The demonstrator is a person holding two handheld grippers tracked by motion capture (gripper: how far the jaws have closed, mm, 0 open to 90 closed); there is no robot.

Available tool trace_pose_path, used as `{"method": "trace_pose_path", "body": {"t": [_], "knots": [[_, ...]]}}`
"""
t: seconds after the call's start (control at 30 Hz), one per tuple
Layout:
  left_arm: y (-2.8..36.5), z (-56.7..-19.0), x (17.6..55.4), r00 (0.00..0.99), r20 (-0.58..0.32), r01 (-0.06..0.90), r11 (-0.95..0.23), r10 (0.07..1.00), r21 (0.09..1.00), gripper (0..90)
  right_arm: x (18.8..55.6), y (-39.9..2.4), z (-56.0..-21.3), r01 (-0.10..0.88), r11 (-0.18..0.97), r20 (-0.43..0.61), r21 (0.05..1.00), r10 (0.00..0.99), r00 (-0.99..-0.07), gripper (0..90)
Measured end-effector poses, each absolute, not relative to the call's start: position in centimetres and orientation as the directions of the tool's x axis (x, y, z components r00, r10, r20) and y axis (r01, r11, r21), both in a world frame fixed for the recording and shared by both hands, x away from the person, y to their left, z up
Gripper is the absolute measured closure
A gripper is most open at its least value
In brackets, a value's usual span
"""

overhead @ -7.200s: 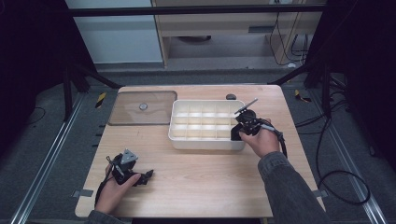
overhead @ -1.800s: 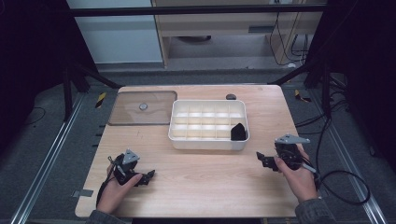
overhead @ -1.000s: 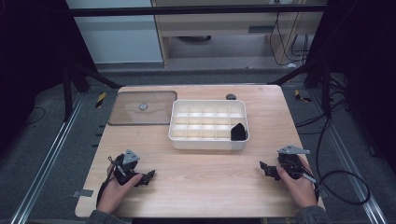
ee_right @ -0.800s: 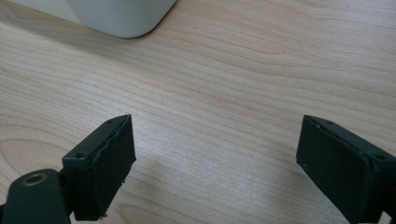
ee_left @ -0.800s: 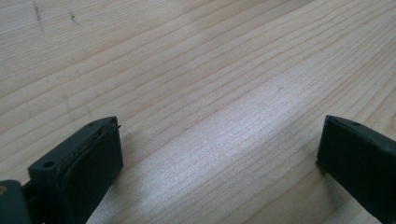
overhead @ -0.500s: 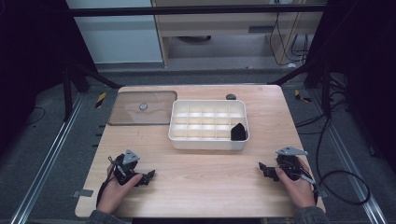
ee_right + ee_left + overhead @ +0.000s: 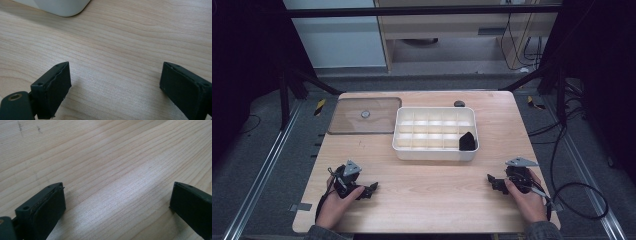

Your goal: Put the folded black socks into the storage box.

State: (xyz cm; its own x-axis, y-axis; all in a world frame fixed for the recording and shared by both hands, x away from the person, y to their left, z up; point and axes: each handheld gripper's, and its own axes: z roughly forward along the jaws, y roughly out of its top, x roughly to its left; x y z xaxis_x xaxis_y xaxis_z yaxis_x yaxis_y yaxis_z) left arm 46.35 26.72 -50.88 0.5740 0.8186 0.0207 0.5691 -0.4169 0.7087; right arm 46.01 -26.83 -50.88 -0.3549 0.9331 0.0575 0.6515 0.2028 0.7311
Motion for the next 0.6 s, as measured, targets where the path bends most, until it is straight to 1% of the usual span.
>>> {"method": "trace_pose_path", "body": {"t": [0.13, 0.3, 0.43, 0.5, 0.6], "knots": [[26.7, -50.9, 46.3, 0.574, 0.020, 0.569, -0.416, 0.819, 0.709, 0.0, 46.0, -26.7, -51.0, 0.650, 0.192, 0.061, 0.735, 0.936, -0.346, 8.6], [26.7, -50.9, 46.3, 0.573, 0.021, 0.569, -0.416, 0.819, 0.709, 0.0, 46.0, -26.4, -51.1, 0.642, 0.203, 0.038, 0.740, 0.939, -0.341, 7.6], [26.7, -50.9, 46.3, 0.573, 0.021, 0.569, -0.416, 0.819, 0.709, 0.0, 46.0, -26.3, -51.1, 0.647, 0.182, 0.050, 0.740, 0.945, -0.323, 7.4], [26.7, -50.9, 46.4, 0.575, 0.025, 0.567, -0.421, 0.818, 0.709, 0.0, 46.0, -25.8, -51.2, 0.647, 0.215, 0.008, 0.732, 0.946, -0.323, 5.6], [26.6, -50.9, 46.4, 0.574, 0.019, 0.568, -0.416, 0.818, 0.710, 0.0, 46.1, -25.3, -51.2, 0.658, 0.193, 0.012, 0.728, 0.956, -0.293, 3.8]]}}
